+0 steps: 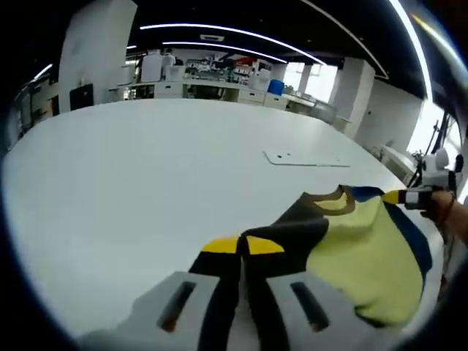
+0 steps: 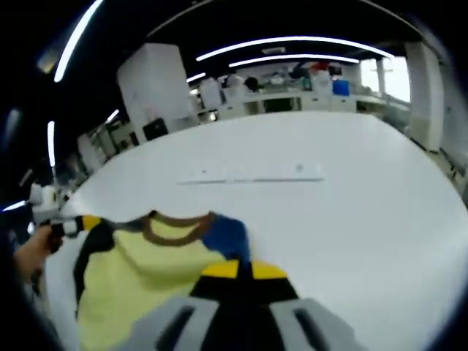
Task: Fold the garment on the visible template until the final outline fits inside the template.
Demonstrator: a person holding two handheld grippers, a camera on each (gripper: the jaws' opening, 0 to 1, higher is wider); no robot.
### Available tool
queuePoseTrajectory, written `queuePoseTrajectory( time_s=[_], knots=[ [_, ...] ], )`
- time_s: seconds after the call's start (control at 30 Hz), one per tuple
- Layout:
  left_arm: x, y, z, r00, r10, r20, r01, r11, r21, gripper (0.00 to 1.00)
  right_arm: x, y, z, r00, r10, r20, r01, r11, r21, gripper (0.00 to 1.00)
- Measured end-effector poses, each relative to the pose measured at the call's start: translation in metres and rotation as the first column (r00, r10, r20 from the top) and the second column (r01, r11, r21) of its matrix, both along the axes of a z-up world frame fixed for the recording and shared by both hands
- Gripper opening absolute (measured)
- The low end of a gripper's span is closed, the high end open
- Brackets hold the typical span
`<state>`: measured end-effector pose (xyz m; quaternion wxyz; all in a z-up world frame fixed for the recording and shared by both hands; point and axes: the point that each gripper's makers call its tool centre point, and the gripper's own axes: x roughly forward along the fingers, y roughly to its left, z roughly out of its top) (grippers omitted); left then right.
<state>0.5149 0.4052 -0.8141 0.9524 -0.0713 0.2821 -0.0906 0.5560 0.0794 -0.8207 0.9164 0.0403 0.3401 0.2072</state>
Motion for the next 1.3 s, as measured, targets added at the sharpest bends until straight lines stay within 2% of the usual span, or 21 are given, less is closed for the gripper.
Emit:
queuePoseTrajectory(
  time_s=[0.1,0.17,0.2,0.37,0.53,0.67,0.8,0.97,1.0,1.2,1.3],
  knots=[
    [-0.002,-0.002,0.002,1.0,-0.005,0.008,0.005,1.0,0.022,0.02,-0.003,-0.001,0.0,1.0,0.005,0.0,-0.005,1.0,-0.002,0.02],
    [-0.003,-0.003,0.004,1.0,-0.021,0.007,0.021,0.999,0.033,0.02,-0.001,-0.005,0.002,1.0,0.006,0.019,-0.006,0.999,-0.036,0.1],
    [-0.002,-0.001,0.004,1.0,-0.026,0.006,0.025,0.999,0.038,0.02,-0.003,-0.005,0.004,1.0,0.007,0.018,-0.006,0.999,-0.031,0.15],
    [-0.01,-0.006,0.009,0.999,-0.036,0.018,0.036,0.999,0.028,0.18,-0.01,-0.001,0.008,0.999,0.041,0.013,-0.04,0.999,-0.029,0.32],
    [-0.027,-0.01,0.017,0.999,-0.028,0.028,0.026,0.999,0.044,0.34,-0.022,0.006,0.016,0.995,0.101,0.017,-0.1,0.995,-0.017,0.57],
    [-0.032,-0.007,0.024,0.998,-0.029,0.049,0.028,1.0,0.009,0.44,-0.044,0.012,0.025,0.986,0.165,0.008,-0.165,0.986,-0.007,0.72],
    [-0.048,-0.012,0.032,0.996,-0.066,0.061,0.065,0.998,0.006,0.53,-0.063,0.015,0.033,0.976,0.219,0.009,-0.219,0.976,0.001,0.86],
    [-0.063,-0.019,0.034,0.993,-0.102,0.051,0.101,0.995,0.022,0.61,-0.093,0.02,0.036,0.956,0.292,-0.011,-0.292,0.956,0.011,0.95],
    [-0.07,-0.022,0.036,0.991,-0.122,0.052,0.12,0.992,0.026,0.62,-0.105,0.021,0.036,0.948,0.318,-0.028,-0.318,0.948,0.026,0.96],
    [-0.095,-0.035,0.04,0.981,-0.188,0.049,0.187,0.982,0.019,0.68,-0.14,0.016,0.035,0.933,0.357,-0.052,-0.355,0.934,0.045,0.98],
    [-0.111,-0.044,0.041,0.98,-0.193,0.04,0.194,0.981,-0.023,0.69,-0.154,0.011,0.034,0.925,0.375,-0.061,-0.373,0.927,0.042,0.97]
  ],
)
